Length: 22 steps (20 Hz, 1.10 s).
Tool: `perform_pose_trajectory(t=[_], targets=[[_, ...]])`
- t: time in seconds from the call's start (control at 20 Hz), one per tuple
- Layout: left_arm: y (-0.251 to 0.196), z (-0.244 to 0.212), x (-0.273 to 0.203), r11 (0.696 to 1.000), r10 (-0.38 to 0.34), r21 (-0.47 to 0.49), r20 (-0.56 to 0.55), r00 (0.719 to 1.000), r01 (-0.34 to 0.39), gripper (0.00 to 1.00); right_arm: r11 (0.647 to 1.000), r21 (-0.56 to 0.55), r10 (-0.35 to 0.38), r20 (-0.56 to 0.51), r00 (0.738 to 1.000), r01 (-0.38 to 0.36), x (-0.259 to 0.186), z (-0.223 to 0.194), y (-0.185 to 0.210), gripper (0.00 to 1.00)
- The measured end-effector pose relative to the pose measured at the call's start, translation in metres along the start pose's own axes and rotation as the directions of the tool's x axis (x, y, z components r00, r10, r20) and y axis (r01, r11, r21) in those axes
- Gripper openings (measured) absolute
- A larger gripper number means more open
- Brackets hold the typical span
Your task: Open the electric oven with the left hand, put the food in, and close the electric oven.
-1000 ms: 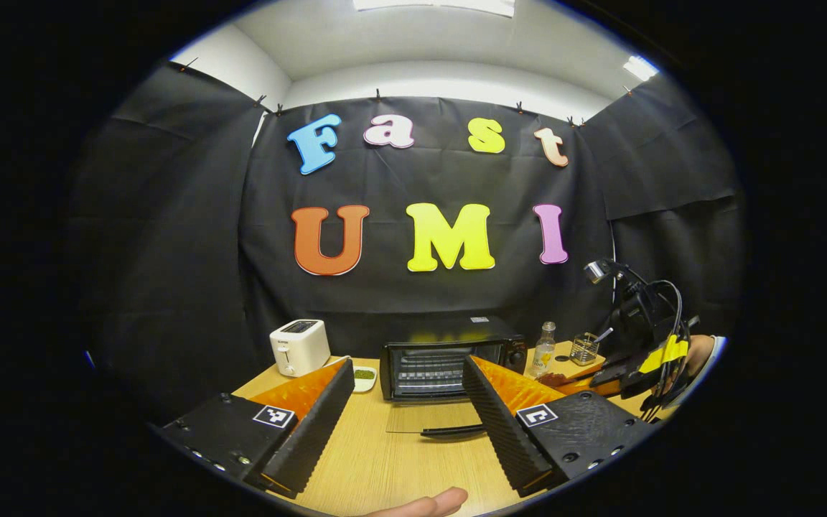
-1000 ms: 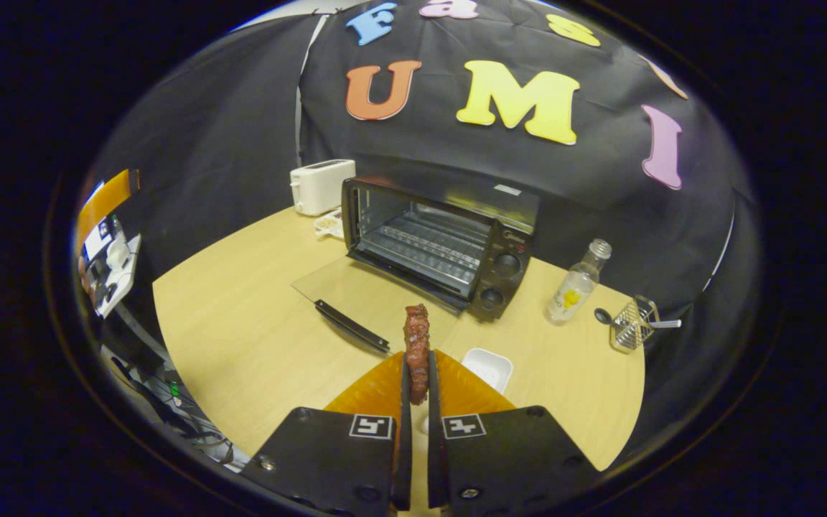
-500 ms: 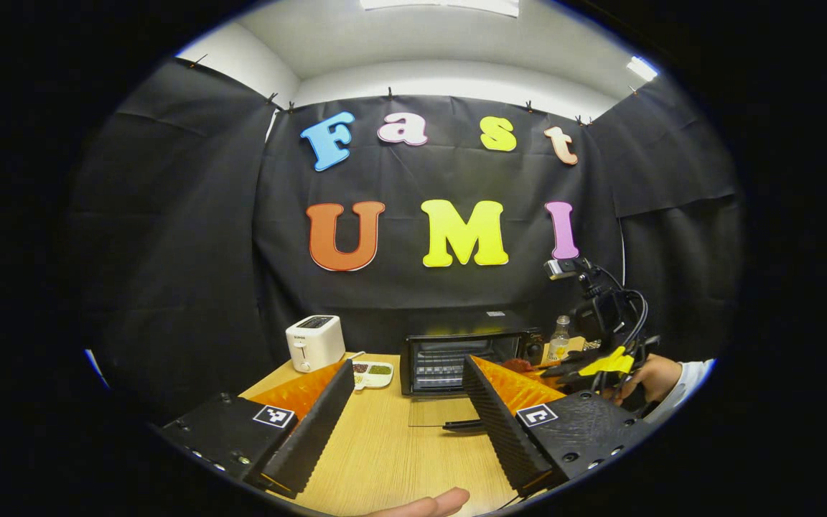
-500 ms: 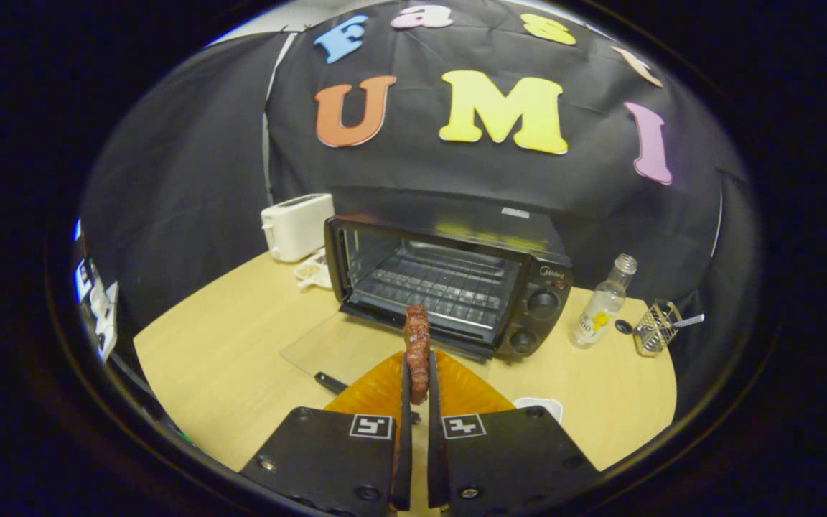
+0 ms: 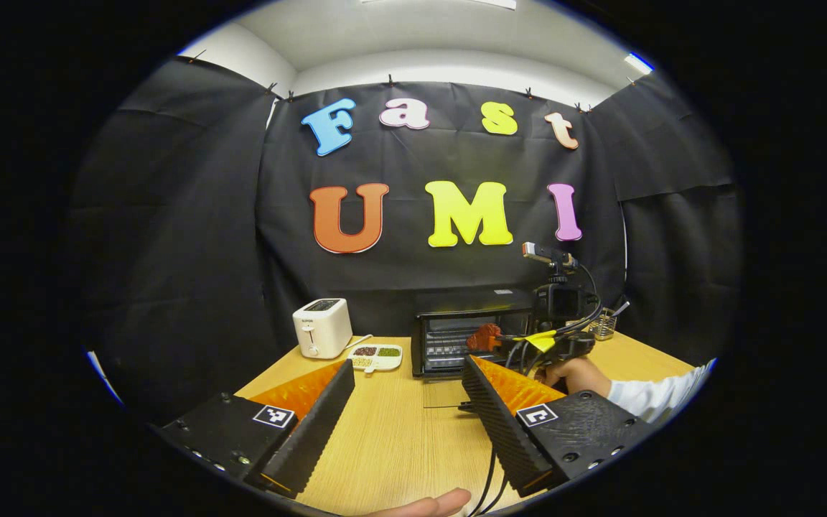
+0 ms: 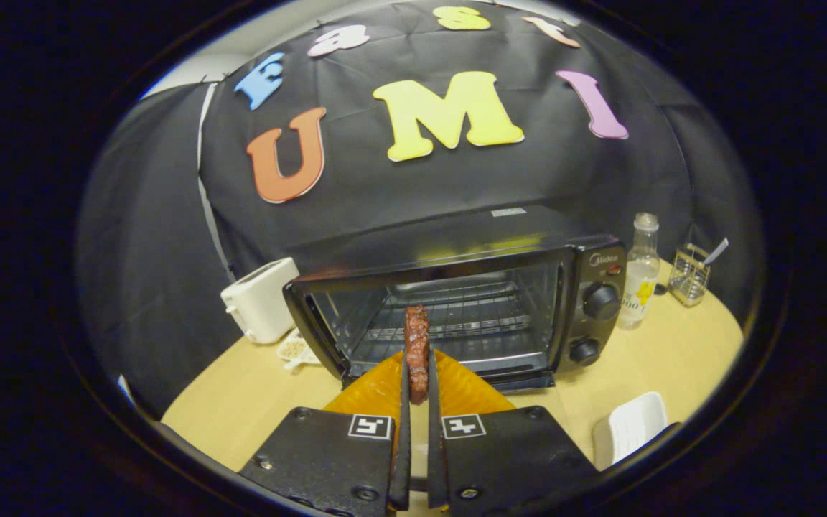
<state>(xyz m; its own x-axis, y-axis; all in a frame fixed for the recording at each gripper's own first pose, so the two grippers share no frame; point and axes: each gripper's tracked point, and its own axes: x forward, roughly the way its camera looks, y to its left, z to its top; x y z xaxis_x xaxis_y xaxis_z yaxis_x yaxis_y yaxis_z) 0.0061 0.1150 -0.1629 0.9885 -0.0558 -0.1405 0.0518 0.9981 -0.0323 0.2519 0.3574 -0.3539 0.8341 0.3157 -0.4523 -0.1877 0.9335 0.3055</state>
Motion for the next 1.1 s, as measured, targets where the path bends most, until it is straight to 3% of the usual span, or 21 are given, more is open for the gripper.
perform_pose_trajectory(t=[0.15,0.25,0.35,0.45,0.5,0.6,0.75,0.85,0.9,1.0,1.1], targets=[[0.007,-0.008,-0.001,1.0,0.009,-0.004,-0.019,1.0,-0.009,0.96,0.978,0.211,-0.024,0.076,0.997,0.007,0.026,0.015,-0.004,0.12],[0.011,-0.013,-0.002,1.0,0.01,-0.01,-0.043,0.999,-0.01,0.96,0.92,0.392,-0.053,0.088,0.995,0.014,0.044,0.022,-0.013,0.13],[0.02,-0.016,0.0,0.999,0.031,-0.014,-0.056,0.998,-0.031,0.96,0.848,0.529,-0.026,0.08,0.996,-0.021,0.069,0.022,-0.017,0.13],[0.022,-0.016,0.003,0.999,0.033,-0.033,-0.056,0.998,-0.035,0.97,0.792,0.608,0.017,0.074,0.997,-0.058,0.092,0.017,-0.018,0.13],[0.021,-0.017,0.004,0.999,0.026,-0.045,-0.059,0.998,-0.028,0.96,0.786,0.617,0.017,0.06,0.998,-0.051,0.099,0.013,-0.022,0.13],[0.021,-0.02,0.004,0.998,0.016,-0.059,-0.064,0.998,-0.02,0.96,0.804,0.594,-0.024,0.025,0.999,0.005,0.109,0.0,-0.036,0.14],[0.025,-0.023,0.008,0.997,0.027,-0.069,-0.075,0.997,-0.032,0.97,0.812,0.583,-0.02,0.031,0.999,-0.002,0.11,-0.003,-0.035,0.16],[0.024,-0.028,0.009,0.996,0.025,-0.078,-0.085,0.996,-0.032,0.97,0.845,0.532,-0.074,0.026,0.997,0.049,0.111,-0.006,-0.047,0.24],[0.022,-0.029,0.009,0.996,0.027,-0.083,-0.093,0.995,-0.035,0.97,0.86,0.508,-0.089,0.035,0.995,0.059,0.11,-0.006,-0.05,0.33],[0.022,-0.026,0.007,0.996,0.036,-0.082,-0.087,0.996,-0.043,0.97,0.893,0.445,-0.11,0.058,0.992,0.073,0.105,-0.003,-0.05,0.34],[0.018,-0.022,0.004,0.996,0.036,-0.082,-0.074,0.997,-0.042,0.96,0.918,0.39,-0.123,0.09,0.988,0.079,0.098,0.001,-0.05,0.43]])
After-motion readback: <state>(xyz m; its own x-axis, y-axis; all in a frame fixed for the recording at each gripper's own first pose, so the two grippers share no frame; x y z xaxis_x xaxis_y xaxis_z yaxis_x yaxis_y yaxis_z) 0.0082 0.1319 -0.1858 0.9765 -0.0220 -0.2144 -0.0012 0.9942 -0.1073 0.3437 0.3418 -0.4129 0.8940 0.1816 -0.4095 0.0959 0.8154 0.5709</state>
